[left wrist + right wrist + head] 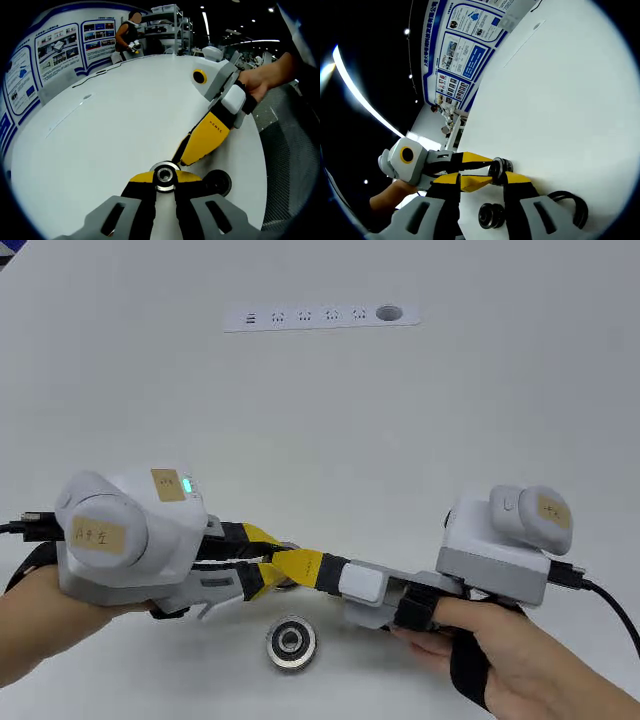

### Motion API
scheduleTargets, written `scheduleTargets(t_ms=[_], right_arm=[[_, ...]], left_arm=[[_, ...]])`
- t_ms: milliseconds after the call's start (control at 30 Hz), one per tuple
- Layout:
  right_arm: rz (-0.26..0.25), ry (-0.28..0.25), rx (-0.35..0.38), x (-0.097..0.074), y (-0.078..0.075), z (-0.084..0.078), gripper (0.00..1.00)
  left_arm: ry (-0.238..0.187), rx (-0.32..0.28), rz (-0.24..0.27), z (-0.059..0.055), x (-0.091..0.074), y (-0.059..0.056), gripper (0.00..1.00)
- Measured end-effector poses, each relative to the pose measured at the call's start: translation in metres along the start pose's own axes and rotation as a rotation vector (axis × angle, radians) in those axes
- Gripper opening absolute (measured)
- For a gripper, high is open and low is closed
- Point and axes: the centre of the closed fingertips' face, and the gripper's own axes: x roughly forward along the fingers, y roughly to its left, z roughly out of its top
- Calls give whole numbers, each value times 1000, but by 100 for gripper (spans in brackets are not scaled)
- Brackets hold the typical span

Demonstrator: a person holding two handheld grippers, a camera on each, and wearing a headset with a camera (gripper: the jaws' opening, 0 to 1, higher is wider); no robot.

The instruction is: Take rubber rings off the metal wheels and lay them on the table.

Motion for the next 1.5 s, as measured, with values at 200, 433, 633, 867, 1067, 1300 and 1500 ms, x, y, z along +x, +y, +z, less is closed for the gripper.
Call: scheduleTargets(t_ms=[200,433,633,867,1067,1300,1500], right_arm=[[-65,-1,24,2,-15,0,16],[-104,0,51,3,-24,1,6],[-114,-1,58,3,-25,0,5],[-118,-4,54,2,-24,2,2],[-127,-3,48,2,-23,2,2],[-148,-16,-3,2,-20,3,1],[-161,-15,-40,4,-19,4,1]], left_arm=[[-1,1,-1,0,0,0,13],[-1,3,-1,-1,0,1,13],[-3,1,-1,-1,-1,0,13],[-6,0,-1,-2,-1,0,13],[-8,-1,-1,-1,-1,0,13],[-7,-6,0,-1,-1,1,13],[-8,-5,-1,-1,-1,1,13]])
